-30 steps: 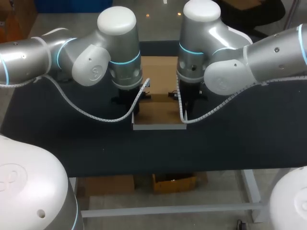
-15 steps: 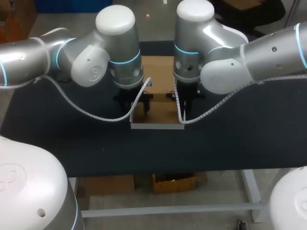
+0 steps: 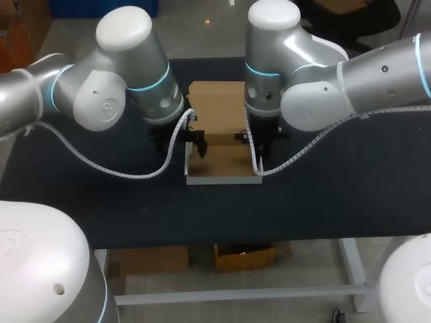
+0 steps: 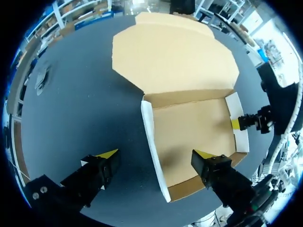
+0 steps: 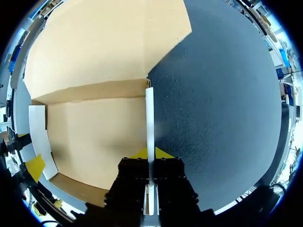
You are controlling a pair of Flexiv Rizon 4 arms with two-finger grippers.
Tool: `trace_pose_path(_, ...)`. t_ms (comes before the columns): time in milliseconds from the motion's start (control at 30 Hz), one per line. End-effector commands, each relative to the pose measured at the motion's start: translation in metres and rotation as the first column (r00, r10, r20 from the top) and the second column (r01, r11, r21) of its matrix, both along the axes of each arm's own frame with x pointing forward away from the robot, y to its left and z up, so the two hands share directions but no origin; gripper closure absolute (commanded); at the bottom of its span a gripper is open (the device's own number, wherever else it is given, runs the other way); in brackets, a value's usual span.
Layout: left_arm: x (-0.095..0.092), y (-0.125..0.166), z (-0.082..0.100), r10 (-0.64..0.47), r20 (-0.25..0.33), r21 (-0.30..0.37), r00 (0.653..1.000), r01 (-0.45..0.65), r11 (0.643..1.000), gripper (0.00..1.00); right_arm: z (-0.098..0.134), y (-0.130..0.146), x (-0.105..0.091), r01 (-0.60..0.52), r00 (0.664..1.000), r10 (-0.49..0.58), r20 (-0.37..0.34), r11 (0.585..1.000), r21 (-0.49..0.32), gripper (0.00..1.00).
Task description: Assemble the packaging by folding the flat box into shape, placing the metal phone stand inside, and closing the box properly
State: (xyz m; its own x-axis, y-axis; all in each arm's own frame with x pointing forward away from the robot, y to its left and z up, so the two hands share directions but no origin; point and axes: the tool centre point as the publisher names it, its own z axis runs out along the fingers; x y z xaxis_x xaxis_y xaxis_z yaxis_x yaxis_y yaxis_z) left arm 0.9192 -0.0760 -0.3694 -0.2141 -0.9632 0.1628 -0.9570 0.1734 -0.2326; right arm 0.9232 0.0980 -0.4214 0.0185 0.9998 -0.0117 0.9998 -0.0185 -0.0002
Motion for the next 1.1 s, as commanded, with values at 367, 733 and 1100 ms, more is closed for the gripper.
trace_pose_path(367,-0.017,0.036,0.022,-0.374,0.145,-0.179,0.916,0.396,0.901,0.00,0.005,-0.011,0.001,-0.025,1.000,0.026,0.009,0.999,-0.023,1.00)
trace_pose_path(733,-0.019,0.040,0.026,-0.545,0.191,-0.144,0.816,0.573,0.807,0.00,0.005,-0.013,0.002,-0.045,0.999,0.045,-0.008,0.999,-0.014,1.00)
trace_pose_path(1100,-0.019,0.036,0.027,-0.568,0.201,-0.116,0.798,0.595,0.795,0.00,0.005,-0.013,0.002,-0.045,0.999,0.045,-0.008,0.999,-0.014,1.00)
